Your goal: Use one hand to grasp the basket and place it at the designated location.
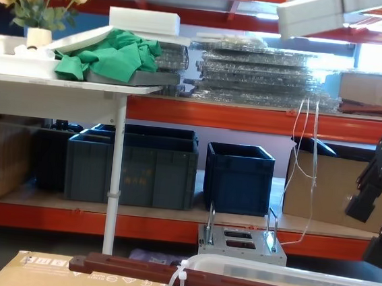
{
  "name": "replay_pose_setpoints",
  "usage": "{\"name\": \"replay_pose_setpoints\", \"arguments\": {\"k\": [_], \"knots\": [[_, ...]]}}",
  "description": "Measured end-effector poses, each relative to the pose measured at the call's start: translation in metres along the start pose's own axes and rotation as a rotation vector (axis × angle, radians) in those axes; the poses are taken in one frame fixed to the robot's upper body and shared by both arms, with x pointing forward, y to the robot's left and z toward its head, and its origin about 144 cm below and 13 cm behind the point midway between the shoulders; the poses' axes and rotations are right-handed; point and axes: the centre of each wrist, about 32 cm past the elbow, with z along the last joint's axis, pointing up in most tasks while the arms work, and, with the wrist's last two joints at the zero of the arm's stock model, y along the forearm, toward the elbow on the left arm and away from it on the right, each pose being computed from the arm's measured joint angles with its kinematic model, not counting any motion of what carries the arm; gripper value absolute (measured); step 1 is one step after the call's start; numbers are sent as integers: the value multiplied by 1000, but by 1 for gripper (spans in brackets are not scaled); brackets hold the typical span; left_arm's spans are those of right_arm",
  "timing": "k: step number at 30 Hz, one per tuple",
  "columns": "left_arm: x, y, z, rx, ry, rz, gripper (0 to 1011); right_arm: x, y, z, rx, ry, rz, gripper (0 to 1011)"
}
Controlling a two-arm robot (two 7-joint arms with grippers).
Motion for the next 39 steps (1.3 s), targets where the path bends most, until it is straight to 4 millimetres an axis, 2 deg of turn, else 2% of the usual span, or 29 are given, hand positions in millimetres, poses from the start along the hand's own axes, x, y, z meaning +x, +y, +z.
{"name": "replay_pose_setpoints", "arguments": {"k": [28, 39], "knots": [[0, 0, 0, 0, 0, 0, 0, 12, 30, 4, -7, -42, 71, 1001], [0, 0, 0, 0, 0, 0, 0, 16, 56, 6, 10, -47, 116, 1001]]}}
